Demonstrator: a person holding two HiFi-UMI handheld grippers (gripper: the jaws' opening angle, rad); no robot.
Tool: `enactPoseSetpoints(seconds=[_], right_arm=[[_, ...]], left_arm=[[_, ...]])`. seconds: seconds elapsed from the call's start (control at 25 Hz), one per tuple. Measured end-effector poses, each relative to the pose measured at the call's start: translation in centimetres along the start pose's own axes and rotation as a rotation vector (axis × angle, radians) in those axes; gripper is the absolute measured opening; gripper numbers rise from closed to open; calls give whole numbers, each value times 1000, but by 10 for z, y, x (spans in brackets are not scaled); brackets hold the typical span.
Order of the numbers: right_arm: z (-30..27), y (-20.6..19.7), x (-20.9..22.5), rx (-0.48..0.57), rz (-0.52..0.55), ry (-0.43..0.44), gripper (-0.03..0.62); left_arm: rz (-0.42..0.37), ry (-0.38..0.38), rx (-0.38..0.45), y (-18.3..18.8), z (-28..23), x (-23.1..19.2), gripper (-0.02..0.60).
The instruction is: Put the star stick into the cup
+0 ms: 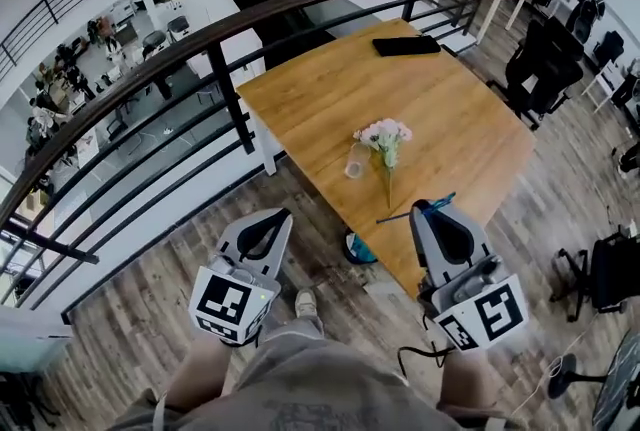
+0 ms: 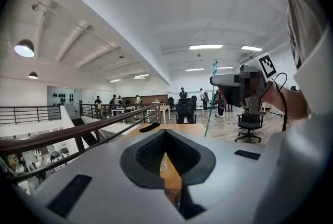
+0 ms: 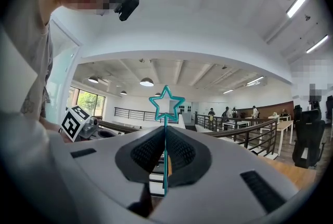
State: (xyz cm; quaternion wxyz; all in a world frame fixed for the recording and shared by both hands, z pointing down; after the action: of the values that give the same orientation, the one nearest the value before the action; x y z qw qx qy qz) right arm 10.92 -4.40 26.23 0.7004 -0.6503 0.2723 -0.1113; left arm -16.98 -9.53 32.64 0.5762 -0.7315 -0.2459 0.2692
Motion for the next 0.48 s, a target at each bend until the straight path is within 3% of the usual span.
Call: enactPoseSetpoints(seconds=[0.24,0.48], right_arm=[[-41,-7,12,-14,-5,-40,34],[-60,-16,27,-33,-11,-56,34]], left_arm=[[-10,-41,19,10,-30,-37,15],[-51,-87,10,18,-54,-44,15]])
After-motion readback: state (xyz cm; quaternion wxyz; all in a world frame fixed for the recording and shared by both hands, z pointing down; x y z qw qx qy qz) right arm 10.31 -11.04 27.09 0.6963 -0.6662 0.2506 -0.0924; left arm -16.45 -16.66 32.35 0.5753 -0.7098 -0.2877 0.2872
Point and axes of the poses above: the fingertips, and each gripper's own axes: z backward along the fingers, x to its right, y out of its top, the point moved 10 cm from there along z, backward along the fingers, and after that the axes turned 11 degrees about z, right-handed, at the moved point
